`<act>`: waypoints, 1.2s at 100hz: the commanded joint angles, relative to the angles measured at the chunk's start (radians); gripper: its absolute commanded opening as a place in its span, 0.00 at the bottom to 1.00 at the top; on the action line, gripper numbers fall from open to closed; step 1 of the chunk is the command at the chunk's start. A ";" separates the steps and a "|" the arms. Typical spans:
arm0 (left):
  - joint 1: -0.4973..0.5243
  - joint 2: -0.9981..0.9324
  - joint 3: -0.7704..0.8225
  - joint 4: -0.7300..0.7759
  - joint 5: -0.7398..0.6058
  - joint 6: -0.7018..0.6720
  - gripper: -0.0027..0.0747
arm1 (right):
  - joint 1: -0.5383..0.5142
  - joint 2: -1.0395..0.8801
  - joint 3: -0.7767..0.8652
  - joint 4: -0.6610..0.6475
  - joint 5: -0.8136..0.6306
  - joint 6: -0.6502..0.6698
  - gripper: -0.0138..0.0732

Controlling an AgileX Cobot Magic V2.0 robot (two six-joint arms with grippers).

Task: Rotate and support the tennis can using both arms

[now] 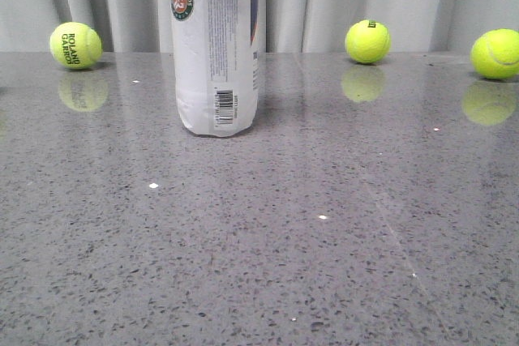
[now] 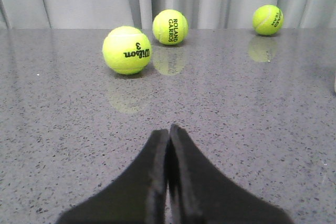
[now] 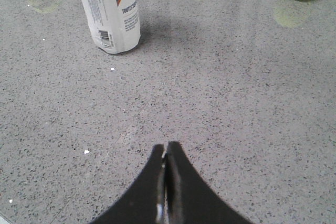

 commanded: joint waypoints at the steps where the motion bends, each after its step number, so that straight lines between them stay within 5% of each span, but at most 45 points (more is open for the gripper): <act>1: 0.001 -0.033 0.044 -0.008 -0.075 -0.011 0.01 | -0.005 0.006 -0.026 -0.006 -0.073 -0.003 0.08; 40: 0.001 -0.033 0.044 -0.008 -0.075 -0.011 0.01 | -0.005 0.006 -0.026 -0.008 -0.064 -0.003 0.08; 64: 0.001 -0.033 0.044 -0.008 -0.075 -0.011 0.01 | -0.029 0.006 0.010 -0.008 -0.192 -0.003 0.08; 88: 0.001 -0.033 0.044 -0.008 -0.075 -0.011 0.01 | -0.154 -0.004 0.133 -0.008 -0.441 -0.003 0.08; 120: 0.001 -0.033 0.044 -0.008 -0.075 -0.011 0.01 | -0.346 -0.123 0.288 -0.008 -0.582 -0.003 0.08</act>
